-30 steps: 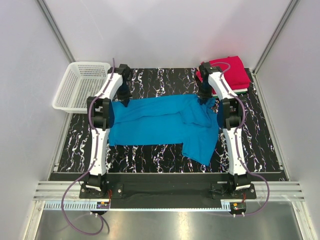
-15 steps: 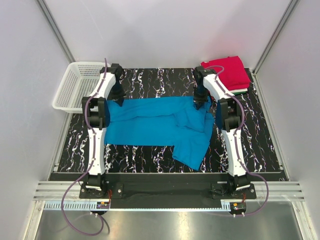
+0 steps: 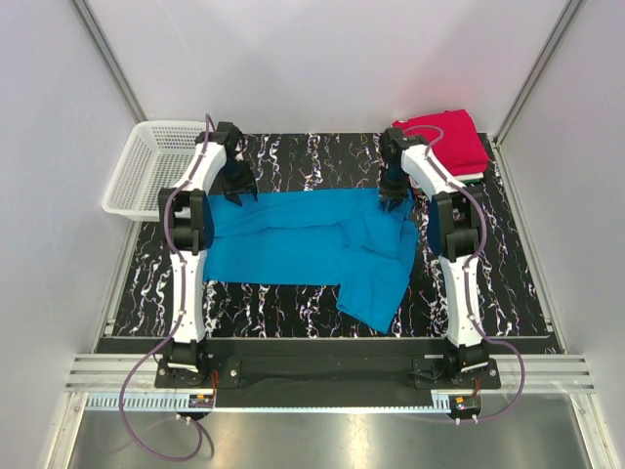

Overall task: Fold and stack the t-shirts
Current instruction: Fold the tshirt

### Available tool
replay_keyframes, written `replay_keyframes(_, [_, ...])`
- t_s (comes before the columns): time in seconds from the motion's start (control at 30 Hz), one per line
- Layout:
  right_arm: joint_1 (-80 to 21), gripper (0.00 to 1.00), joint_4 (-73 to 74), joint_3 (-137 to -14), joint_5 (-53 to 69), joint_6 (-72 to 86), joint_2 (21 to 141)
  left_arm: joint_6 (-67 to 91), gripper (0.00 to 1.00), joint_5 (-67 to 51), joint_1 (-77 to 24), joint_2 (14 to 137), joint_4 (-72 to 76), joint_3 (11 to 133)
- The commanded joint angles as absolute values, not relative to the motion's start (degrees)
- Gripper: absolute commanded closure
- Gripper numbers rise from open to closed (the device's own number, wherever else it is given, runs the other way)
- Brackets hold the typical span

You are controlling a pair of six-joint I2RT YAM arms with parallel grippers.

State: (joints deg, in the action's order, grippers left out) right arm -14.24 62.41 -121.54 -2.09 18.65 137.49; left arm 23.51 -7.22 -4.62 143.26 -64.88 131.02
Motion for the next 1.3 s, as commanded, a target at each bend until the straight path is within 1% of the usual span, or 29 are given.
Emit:
replay_keyframes(0.0, [-14.5, 0.72, 58.4, -124.3, -0.2, 18.9, 125.6, 22.1, 0.43, -15.0, -5.4, 132.0, -60.0, 125.8])
replay_keyframes(0.07, [-14.5, 0.71, 58.6, -125.1, 2.8, 19.3, 122.7, 22.2, 0.43, -16.9, -5.4, 125.6, -58.8, 122.2])
replay_keyframes(0.13, [-14.5, 0.69, 59.1, -125.2, 4.5, 20.7, 118.3, 22.1, 0.43, -19.2, -5.4, 121.0, -57.7, 116.0])
replay_keyframes(0.17, [-14.5, 0.69, 60.5, -125.2, 5.0, 21.3, 116.8, 22.1, 0.43, -19.6, -5.4, 116.4, -57.7, 113.7])
replay_keyframes(0.2, [-14.5, 0.68, 61.3, -125.2, 6.3, 21.9, 114.2, 22.1, 0.43, -19.7, -5.4, 113.8, -57.7, 109.0])
replay_keyframes(0.23, [-14.5, 0.68, 62.3, -124.3, 7.5, 22.0, 113.0, 22.1, 0.43, -18.6, -5.4, 111.3, -57.7, 106.4])
replay_keyframes(0.27, [-14.6, 0.67, 64.6, -123.3, 8.5, 22.3, 111.7, 22.4, 0.43, -17.2, -5.4, 106.2, -59.0, 103.8])
replay_keyframes(0.3, [-14.7, 0.66, 66.3, -122.2, 9.7, 22.8, 109.4, 22.6, 0.43, -13.3, -5.3, 103.7, -60.1, 99.1])
replay_keyframes(0.33, [-15.5, 0.67, 68.5, -118.1, 9.9, 23.0, 107.9, 22.6, 0.43, -11.7, -5.1, 98.8, -60.9, 96.4])
replay_keyframes(0.37, [-16.1, 0.66, 68.6, -114.6, 10.5, 23.1, 103.8, 22.8, 0.43, -10.4, -4.9, 96.4, -61.6, 93.6])
replay_keyframes(0.4, [-16.8, 0.66, 68.3, -110.6, 10.1, 23.6, 101.0, 23.1, 0.43, -8.6, -4.7, 93.7, -61.6, 87.5])
replay_keyframes(0.43, [-17.6, 0.65, 65.7, -101.3, 10.2, 24.4, 98.0, 23.6, 0.42, -8.4, -3.8, 89.3, -61.4, 84.4])
replay_keyframes(0.47, [-18.2, 0.65, 64.0, -96.4, 12.5, 27.0, 92.3, 24.2, 0.42, -8.6, -3.1, 87.4, -60.0, 78.1])
replay_keyframes(0.5, [-18.3, 0.64, 62.8, -91.9, 14.0, 27.9, 89.7, 24.1, 0.42, -9.8, -2.3, 85.7, -59.2, 75.4])
replay_keyframes(0.53, [-18.5, 0.64, 60.7, -83.8, 14.8, 28.7, 87.2, 24.1, 0.41, -10.0, -1.0, 83.5, -58.5, 72.8])
replay_keyframes(0.57, [-18.9, 0.64, 60.3, -80.5, 15.0, 30.3, 83.4, 24.0, 0.41, -10.2, -0.4, 82.8, -57.5, 68.8])
replay_keyframes(0.6, [-19.0, 0.64, 60.0, -74.9, 15.8, 30.8, 81.8, 23.9, 0.41, -10.5, -0.1, 82.3, -57.1, 67.1])
replay_keyframes(0.7, [-20.3, 0.64, 57.3, -66.5, 17.3, 33.0, 76.6, 24.5, 0.41, -11.3, 2.6, 78.2, -55.4, 61.9])
replay_keyframes(0.8, [-23.6, 0.61, 57.6, -62.2, 17.7, 34.4, 74.5, 25.0, 0.41, -9.8, 5.4, 74.2, -53.6, 57.5])
replay_keyframes(0.87, [-25.3, 0.57, 58.4, -60.3, 17.4, 35.1, 75.1, 24.7, 0.41, -9.9, 6.3, 73.1, -53.3, 54.9])
replay_keyframes(0.93, [-28.1, 0.56, 60.4, -59.1, 16.4, 35.6, 74.5, 24.8, 0.41, -10.0, 6.7, 71.9, -53.3, 53.9])
replay_keyframes(1.0, [-30.0, 0.53, 61.0, -56.8, 15.8, 37.8, 72.7, 24.8, 0.41, -9.6, 7.2, 70.4, -53.4, 53.4])
replay_keyframes(1.13, [-32.5, 0.52, 64.2, -52.0, 15.5, 41.3, 68.4, 24.0, 0.41, -8.7, 7.4, 70.0, -54.2, 52.9])
replay_keyframes(1.27, [-33.7, 0.50, 63.3, -46.9, 15.6, 44.3, 62.6, 24.4, 0.41, -8.8, 8.0, 69.9, -52.9, 51.8])
